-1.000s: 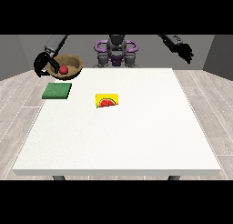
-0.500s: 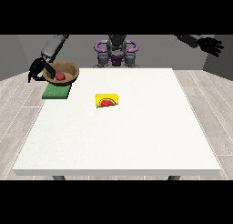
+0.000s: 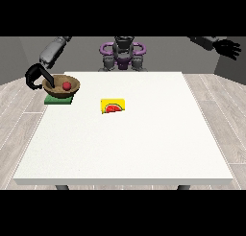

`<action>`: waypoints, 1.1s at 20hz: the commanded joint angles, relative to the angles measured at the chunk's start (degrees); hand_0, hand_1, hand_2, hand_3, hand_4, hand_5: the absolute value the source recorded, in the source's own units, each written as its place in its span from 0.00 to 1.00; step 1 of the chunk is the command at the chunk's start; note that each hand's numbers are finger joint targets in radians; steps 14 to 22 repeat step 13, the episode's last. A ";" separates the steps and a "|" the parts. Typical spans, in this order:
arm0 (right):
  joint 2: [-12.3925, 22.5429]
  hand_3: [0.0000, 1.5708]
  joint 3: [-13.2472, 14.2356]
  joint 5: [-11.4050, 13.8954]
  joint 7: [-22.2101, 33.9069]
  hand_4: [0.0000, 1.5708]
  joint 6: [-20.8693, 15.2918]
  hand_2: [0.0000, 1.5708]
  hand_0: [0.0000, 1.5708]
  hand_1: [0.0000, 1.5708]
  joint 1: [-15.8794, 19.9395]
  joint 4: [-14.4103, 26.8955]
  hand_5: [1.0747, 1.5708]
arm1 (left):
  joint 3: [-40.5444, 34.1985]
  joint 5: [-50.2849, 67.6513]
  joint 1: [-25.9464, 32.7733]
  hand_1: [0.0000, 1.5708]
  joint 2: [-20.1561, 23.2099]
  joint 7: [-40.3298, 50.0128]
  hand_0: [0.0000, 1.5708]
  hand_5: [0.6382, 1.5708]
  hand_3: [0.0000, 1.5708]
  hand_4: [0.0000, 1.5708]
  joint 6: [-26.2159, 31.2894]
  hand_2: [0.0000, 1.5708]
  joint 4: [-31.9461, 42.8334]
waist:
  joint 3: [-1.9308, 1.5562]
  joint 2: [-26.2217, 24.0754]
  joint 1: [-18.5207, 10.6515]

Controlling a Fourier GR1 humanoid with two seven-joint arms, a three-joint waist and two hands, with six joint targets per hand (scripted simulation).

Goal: Pick the cup and pour the ball into the bowl, then pick the bowl and place it on the pad

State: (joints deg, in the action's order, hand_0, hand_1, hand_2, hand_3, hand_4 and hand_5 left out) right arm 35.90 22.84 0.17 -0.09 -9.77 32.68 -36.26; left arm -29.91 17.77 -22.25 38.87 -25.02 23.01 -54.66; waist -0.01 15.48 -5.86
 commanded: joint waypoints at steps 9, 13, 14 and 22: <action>2.15 0.00 -2.48 1.77 6.90 0.00 3.48 0.00 0.00 0.00 3.48 6.23 0.56 | 11.07 -2.75 0.24 0.00 -11.52 11.17 0.00 0.99 0.00 0.57 -6.03 0.00 -11.42 | -0.10 -12.42 -1.12; -3.55 0.00 -5.13 -0.39 9.75 0.30 8.78 0.00 0.00 0.00 8.18 -0.81 0.72 | 11.41 -5.10 1.39 0.00 -10.98 14.27 0.00 0.99 0.00 0.57 -8.13 0.00 -5.32 | 0.09 -22.05 3.87; -3.55 0.00 -5.13 -0.39 9.75 0.30 8.78 0.00 0.00 0.00 8.18 -0.81 0.72 | 11.41 -5.10 1.39 0.00 -10.98 14.27 0.00 0.99 0.00 0.57 -8.13 0.00 -5.32 | 0.09 -22.05 3.87; -3.55 0.00 -5.13 -0.39 9.75 0.30 8.78 0.00 0.00 0.00 8.18 -0.81 0.72 | 11.41 -5.10 1.39 0.00 -10.98 14.27 0.00 0.99 0.00 0.57 -8.13 0.00 -5.32 | 0.09 -22.05 3.87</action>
